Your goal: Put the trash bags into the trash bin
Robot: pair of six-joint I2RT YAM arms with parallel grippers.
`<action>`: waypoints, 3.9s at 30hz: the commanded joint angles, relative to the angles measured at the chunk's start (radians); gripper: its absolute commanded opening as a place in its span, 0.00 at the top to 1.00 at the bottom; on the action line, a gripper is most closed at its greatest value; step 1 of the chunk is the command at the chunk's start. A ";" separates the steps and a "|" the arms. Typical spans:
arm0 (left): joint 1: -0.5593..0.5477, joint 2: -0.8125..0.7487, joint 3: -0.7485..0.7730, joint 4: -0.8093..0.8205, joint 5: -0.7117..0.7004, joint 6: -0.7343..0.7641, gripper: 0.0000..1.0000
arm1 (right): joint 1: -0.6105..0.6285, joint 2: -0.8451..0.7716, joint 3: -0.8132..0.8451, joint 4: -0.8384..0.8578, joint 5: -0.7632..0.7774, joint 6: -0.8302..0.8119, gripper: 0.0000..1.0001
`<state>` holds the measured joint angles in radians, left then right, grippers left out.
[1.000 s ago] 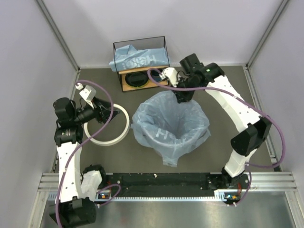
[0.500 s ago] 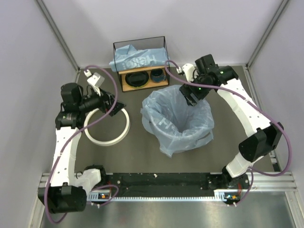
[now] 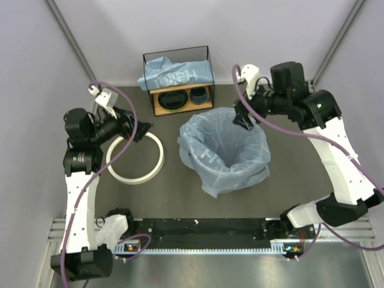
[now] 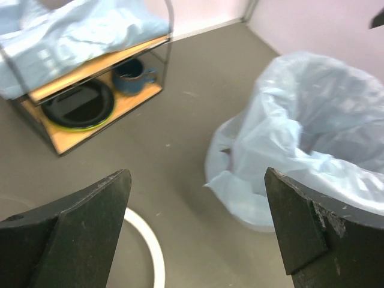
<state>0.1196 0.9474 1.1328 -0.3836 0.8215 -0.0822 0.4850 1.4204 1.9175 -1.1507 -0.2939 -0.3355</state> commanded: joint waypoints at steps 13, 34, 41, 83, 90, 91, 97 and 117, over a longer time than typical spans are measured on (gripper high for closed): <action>-0.001 -0.125 -0.093 0.121 0.137 -0.025 0.01 | 0.241 -0.107 -0.520 0.411 -0.034 0.103 0.45; -0.003 -0.131 -0.123 0.008 0.087 0.059 0.04 | 0.241 0.147 -0.726 0.370 0.022 -0.095 1.00; -0.005 -0.102 -0.142 0.032 0.099 0.042 0.04 | 0.239 0.222 -0.758 0.436 0.036 -0.105 1.00; -0.380 0.401 -0.222 0.594 0.116 -0.354 0.16 | 0.228 0.243 -0.908 0.523 0.076 -0.177 1.00; -0.382 0.481 -0.248 0.463 -0.007 -0.295 0.33 | 0.228 0.174 -0.916 0.529 0.052 -0.151 1.00; -0.383 0.487 -0.248 0.459 -0.013 -0.292 0.33 | 0.228 0.170 -0.919 0.534 0.053 -0.151 1.00; -0.383 0.505 -0.226 0.434 -0.016 -0.286 0.32 | 0.227 0.126 -0.925 0.546 0.050 -0.148 1.00; -0.282 0.197 0.047 0.143 0.004 -0.117 0.27 | 0.225 0.189 -0.916 0.549 0.068 -0.163 1.00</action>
<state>-0.1444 1.1725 1.1076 -0.1642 0.8364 -0.2546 0.7151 1.5608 0.9653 -0.6048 -0.2298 -0.4900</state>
